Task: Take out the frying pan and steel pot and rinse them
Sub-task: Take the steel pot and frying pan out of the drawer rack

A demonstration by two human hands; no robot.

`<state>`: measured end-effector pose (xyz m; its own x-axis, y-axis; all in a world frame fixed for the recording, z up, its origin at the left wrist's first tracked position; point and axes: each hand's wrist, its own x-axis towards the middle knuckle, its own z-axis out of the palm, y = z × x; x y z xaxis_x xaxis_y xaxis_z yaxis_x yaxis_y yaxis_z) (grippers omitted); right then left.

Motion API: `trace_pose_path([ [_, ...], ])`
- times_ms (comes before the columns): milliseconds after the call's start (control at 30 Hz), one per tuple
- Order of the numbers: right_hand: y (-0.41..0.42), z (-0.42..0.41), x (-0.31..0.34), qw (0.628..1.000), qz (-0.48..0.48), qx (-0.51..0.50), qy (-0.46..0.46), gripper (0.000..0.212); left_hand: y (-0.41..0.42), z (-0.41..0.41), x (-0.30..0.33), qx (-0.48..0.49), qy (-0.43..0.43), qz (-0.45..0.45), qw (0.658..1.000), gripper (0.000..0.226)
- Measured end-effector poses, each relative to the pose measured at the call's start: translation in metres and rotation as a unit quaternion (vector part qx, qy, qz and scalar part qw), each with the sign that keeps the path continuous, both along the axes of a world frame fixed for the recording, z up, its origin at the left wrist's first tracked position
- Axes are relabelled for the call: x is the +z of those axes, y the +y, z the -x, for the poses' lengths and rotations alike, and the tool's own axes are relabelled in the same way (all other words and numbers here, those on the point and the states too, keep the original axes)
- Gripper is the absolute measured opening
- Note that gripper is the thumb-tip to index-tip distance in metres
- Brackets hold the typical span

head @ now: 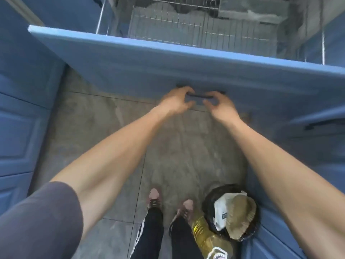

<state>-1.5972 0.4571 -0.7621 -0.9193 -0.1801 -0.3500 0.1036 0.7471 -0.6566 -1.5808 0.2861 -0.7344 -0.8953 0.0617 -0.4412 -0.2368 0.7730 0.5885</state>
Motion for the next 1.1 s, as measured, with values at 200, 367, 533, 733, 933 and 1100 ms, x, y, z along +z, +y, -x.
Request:
trace_pose_path([
  [200,-0.005,0.016,0.002,0.999,-0.018,-0.032,-0.017,0.020,-0.001,0.015,-0.006,0.085,0.016,-0.036,0.996,0.016],
  [367,-0.012,0.043,0.012,0.997,-0.007,-0.050,-0.053,0.016,0.004,0.042,-0.004,0.090,0.008,-0.006,0.996,0.020],
  [533,-0.017,0.086,0.020,0.990,-0.044,-0.063,-0.121,0.004,0.001,0.084,0.001,0.078,-0.046,0.022,0.996,0.016],
  [733,-0.025,0.158,0.013,0.988,-0.007,-0.085,-0.131,0.014,-0.004,0.155,0.010,0.089,-0.072,0.045,0.992,0.016],
  [933,-0.030,0.234,0.024,0.985,-0.020,-0.068,-0.159,0.007,-0.007,0.229,0.015,0.100,-0.081,0.084,0.988,0.015],
  [1100,-0.034,0.288,0.030,0.983,-0.033,-0.050,-0.174,0.009,-0.012,0.278,0.010,0.095,-0.068,0.104,0.988,0.017],
])
